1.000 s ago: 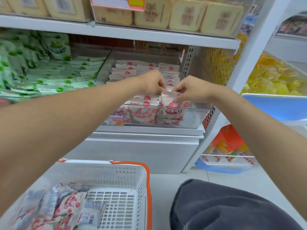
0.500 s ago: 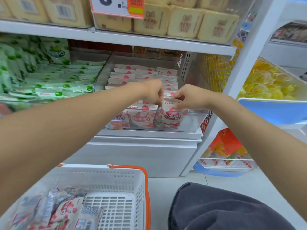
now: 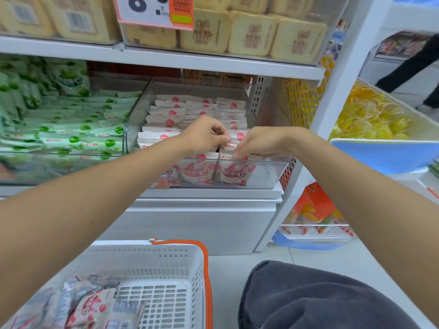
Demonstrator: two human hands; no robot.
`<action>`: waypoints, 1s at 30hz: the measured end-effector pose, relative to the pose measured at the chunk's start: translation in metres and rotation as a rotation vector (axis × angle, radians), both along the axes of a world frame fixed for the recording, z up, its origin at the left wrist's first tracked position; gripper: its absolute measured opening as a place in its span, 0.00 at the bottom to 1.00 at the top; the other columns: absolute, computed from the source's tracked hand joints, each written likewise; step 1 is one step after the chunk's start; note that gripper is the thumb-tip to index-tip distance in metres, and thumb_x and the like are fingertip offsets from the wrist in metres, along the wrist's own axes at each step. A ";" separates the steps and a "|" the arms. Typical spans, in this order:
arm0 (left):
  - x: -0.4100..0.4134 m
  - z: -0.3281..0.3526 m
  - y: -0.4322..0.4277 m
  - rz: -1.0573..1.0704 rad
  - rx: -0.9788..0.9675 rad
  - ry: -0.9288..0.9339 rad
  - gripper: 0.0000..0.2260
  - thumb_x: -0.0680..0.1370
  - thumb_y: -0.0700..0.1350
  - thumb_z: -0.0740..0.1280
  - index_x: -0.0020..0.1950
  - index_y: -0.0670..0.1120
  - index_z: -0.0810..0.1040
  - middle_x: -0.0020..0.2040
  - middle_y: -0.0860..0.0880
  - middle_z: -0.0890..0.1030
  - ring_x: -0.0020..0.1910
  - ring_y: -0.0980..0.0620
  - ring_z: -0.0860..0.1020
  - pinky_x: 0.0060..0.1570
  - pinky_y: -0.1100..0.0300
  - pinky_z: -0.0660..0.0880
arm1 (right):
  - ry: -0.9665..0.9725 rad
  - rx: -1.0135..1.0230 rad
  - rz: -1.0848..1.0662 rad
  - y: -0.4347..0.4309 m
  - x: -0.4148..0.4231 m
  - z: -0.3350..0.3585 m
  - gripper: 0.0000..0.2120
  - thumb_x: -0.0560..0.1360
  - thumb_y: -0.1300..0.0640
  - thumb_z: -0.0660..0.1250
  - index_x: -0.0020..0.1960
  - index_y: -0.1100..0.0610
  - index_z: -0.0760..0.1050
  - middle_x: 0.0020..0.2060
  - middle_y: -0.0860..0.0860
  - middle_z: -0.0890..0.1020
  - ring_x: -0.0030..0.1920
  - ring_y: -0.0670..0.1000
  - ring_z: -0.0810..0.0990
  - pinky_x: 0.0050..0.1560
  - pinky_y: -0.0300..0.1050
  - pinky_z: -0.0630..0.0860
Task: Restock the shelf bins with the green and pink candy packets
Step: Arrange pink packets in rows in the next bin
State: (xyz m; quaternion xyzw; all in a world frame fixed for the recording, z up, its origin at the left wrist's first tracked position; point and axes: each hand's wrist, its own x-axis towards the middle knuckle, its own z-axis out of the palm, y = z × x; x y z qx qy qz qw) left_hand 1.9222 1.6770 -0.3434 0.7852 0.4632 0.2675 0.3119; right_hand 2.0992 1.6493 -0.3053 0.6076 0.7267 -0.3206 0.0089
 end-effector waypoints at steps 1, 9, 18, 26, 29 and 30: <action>-0.002 0.000 -0.001 -0.002 0.010 0.003 0.07 0.79 0.46 0.69 0.48 0.44 0.84 0.44 0.49 0.84 0.44 0.55 0.80 0.46 0.61 0.76 | 0.063 -0.007 -0.018 0.000 0.004 -0.001 0.17 0.75 0.49 0.70 0.51 0.63 0.82 0.40 0.55 0.82 0.42 0.52 0.81 0.54 0.46 0.77; -0.011 -0.016 -0.019 0.023 0.262 0.326 0.23 0.78 0.65 0.59 0.61 0.50 0.78 0.58 0.51 0.78 0.56 0.52 0.75 0.56 0.51 0.73 | 0.180 0.379 -0.135 -0.005 0.005 -0.030 0.12 0.76 0.58 0.67 0.35 0.61 0.82 0.27 0.48 0.78 0.30 0.47 0.74 0.36 0.40 0.72; -0.010 -0.018 -0.015 0.037 0.097 0.189 0.17 0.73 0.61 0.70 0.59 0.55 0.77 0.61 0.52 0.73 0.62 0.51 0.71 0.64 0.48 0.69 | 0.358 -0.127 -0.573 0.017 -0.007 -0.029 0.25 0.82 0.40 0.49 0.71 0.55 0.64 0.59 0.57 0.78 0.50 0.57 0.82 0.46 0.55 0.81; -0.015 0.009 0.023 0.069 0.283 0.348 0.31 0.74 0.71 0.55 0.71 0.54 0.67 0.70 0.50 0.71 0.67 0.48 0.70 0.68 0.43 0.66 | 0.666 -0.445 -0.560 0.044 0.014 -0.036 0.31 0.78 0.32 0.51 0.63 0.54 0.75 0.52 0.54 0.84 0.54 0.57 0.82 0.65 0.58 0.70; -0.022 0.002 0.057 0.187 0.296 0.540 0.31 0.78 0.69 0.45 0.77 0.55 0.60 0.78 0.49 0.61 0.76 0.46 0.60 0.75 0.44 0.54 | 0.852 -0.205 -0.826 0.073 0.014 -0.046 0.35 0.75 0.29 0.53 0.63 0.56 0.77 0.54 0.58 0.83 0.54 0.59 0.83 0.60 0.58 0.76; -0.023 -0.003 0.064 0.211 0.258 0.588 0.31 0.79 0.69 0.43 0.78 0.55 0.58 0.79 0.50 0.58 0.77 0.47 0.57 0.75 0.45 0.50 | 0.927 -0.141 -0.901 0.084 0.013 -0.052 0.36 0.74 0.27 0.54 0.62 0.56 0.77 0.54 0.59 0.83 0.52 0.60 0.83 0.58 0.59 0.78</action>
